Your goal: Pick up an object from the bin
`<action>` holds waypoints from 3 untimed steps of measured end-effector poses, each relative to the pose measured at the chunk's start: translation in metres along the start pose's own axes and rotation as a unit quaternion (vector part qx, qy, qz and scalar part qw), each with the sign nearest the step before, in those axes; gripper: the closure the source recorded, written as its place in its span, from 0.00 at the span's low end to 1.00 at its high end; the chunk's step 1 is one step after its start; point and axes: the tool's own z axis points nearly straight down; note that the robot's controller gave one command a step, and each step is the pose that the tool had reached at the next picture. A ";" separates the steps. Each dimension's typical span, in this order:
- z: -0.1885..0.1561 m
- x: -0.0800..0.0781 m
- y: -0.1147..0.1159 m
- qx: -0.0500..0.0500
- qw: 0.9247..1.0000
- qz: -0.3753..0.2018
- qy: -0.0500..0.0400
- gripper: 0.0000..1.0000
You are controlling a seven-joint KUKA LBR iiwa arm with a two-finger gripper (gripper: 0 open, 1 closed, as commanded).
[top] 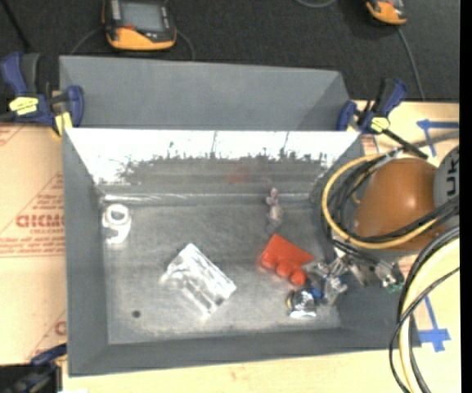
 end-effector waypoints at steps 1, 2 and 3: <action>-0.076 -0.017 -0.017 0.001 1.000 0.002 0.000 1.00; -0.194 -0.032 -0.022 0.001 1.000 -0.006 0.001 1.00; -0.222 -0.039 -0.025 -0.001 0.994 -0.110 0.002 1.00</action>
Offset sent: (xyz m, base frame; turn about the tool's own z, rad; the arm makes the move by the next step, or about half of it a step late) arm 0.0184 -0.0058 0.0710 -0.0011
